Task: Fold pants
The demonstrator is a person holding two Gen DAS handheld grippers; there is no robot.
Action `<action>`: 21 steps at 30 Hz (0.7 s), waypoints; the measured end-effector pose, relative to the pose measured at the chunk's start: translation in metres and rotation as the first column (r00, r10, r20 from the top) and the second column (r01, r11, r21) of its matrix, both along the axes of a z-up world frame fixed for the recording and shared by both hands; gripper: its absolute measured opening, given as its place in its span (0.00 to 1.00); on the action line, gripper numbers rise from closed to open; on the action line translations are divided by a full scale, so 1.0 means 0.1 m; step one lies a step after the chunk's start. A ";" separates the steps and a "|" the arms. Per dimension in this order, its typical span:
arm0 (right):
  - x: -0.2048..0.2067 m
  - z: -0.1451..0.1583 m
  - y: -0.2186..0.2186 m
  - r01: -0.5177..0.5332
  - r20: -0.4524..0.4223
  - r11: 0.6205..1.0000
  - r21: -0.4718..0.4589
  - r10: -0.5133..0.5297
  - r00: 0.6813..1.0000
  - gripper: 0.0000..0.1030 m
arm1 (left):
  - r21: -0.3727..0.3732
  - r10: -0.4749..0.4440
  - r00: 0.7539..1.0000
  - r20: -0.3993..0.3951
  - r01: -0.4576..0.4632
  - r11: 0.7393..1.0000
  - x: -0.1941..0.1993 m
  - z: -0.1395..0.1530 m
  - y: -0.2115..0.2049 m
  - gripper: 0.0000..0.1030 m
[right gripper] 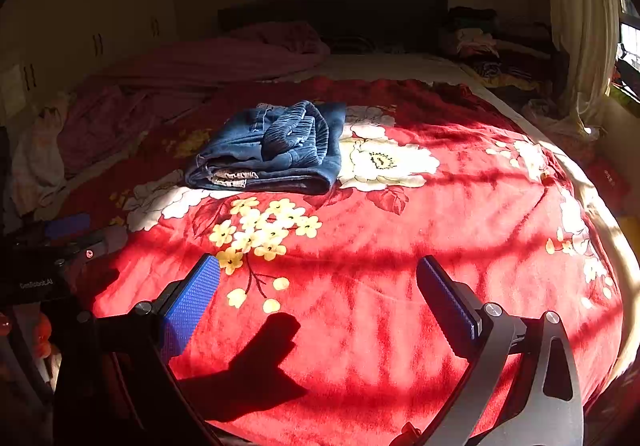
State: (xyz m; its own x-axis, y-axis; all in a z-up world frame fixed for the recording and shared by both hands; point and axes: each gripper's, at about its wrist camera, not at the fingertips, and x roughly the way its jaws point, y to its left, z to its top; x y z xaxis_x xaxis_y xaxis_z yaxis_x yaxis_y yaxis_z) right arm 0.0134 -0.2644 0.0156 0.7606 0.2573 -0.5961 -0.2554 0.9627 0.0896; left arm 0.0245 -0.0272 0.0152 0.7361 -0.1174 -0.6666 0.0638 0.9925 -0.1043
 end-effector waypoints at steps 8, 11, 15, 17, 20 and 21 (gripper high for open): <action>-0.01 0.00 0.00 -0.001 0.001 1.000 0.003 0.001 1.000 0.95 | 0.003 0.003 1.000 -0.003 -0.003 1.000 0.00 -0.01 0.00 0.91; -0.01 0.00 0.00 -0.001 0.000 1.000 0.002 0.001 1.000 0.95 | 0.002 0.004 1.000 -0.003 -0.004 1.000 0.00 0.00 0.01 0.91; 0.00 0.00 0.00 -0.002 0.001 1.000 0.003 0.002 1.000 0.95 | 0.001 0.001 1.000 -0.003 -0.001 1.000 0.00 0.00 0.01 0.91; 0.00 0.00 0.00 -0.003 -0.001 1.000 0.003 0.003 1.000 0.95 | 0.000 0.001 1.000 -0.003 -0.001 1.000 0.00 -0.01 0.01 0.91; 0.00 0.00 -0.01 -0.002 0.000 1.000 0.001 0.002 1.000 0.95 | 0.001 0.000 1.000 -0.005 0.000 1.000 0.00 -0.01 0.01 0.91; 0.00 0.00 -0.01 -0.002 -0.002 1.000 0.002 0.002 1.000 0.95 | 0.001 -0.001 1.000 -0.004 0.001 1.000 -0.01 -0.01 0.00 0.91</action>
